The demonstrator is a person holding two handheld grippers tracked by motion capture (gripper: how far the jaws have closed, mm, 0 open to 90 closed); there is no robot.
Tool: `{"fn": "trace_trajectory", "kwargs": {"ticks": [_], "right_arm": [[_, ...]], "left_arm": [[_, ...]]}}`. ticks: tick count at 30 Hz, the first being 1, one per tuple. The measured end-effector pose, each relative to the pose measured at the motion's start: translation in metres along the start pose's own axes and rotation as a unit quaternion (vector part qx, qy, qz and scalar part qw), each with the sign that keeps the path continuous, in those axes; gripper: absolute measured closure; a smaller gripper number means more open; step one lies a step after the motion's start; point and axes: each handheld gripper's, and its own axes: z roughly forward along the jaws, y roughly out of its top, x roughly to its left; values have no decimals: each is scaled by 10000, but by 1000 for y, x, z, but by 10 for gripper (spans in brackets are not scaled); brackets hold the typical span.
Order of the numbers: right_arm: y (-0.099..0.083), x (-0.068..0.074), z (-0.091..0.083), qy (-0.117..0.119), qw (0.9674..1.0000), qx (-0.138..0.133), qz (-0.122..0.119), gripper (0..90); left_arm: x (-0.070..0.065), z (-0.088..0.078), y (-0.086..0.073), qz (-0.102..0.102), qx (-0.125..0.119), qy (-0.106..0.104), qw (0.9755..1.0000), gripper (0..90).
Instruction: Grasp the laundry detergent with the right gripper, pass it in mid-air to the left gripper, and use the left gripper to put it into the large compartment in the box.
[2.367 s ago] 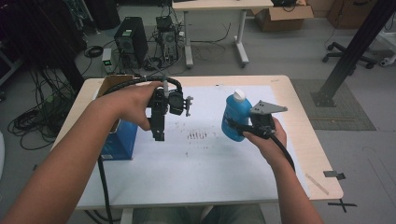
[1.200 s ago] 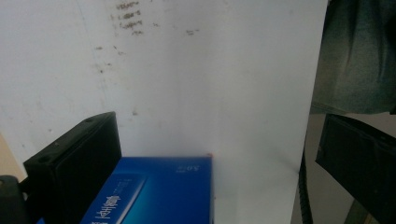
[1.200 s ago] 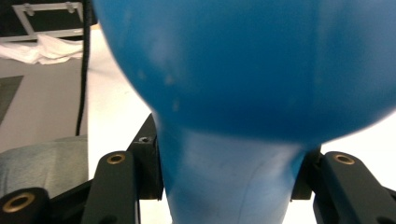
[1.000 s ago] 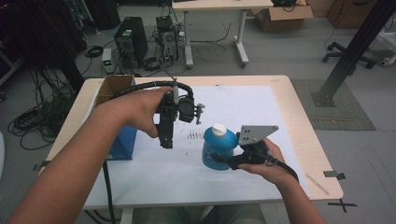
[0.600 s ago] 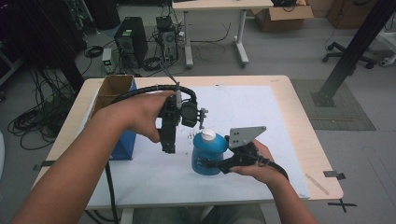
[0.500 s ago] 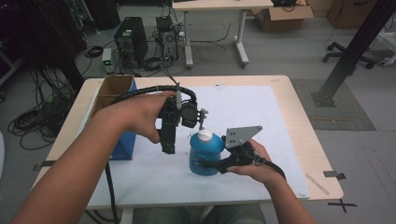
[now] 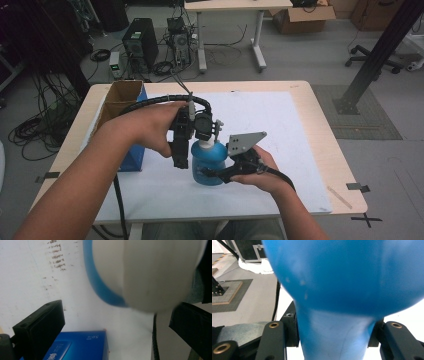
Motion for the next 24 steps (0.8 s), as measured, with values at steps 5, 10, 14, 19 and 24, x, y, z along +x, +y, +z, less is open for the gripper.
{"fn": "trace_trajectory", "kwargs": {"ticks": [5, 10, 14, 19, 24], "right_arm": [[3, 2, 8, 20, 10000, -1, -40, 453], [5, 2, 13, 24, 10000, -12, -44, 452], [8, 2, 18, 31, 10000, -21, -43, 452], [10, 2, 23, 46, 10000, 3, -76, 452], [11, 2, 26, 25, 10000, -6, -35, 452]], "left_arm": [[-1, 2, 1, 11, 0, -21, 10000, 2], [-2, 4, 2, 7, 0, -31, 10000, 2], [-2, 5, 2, 8, -4, -16, 10000, 2], [-2, 7, 1, -3, 8, -40, 10000, 2], [-2, 8, 1, 2, 14, -33, 10000, 2]]}}
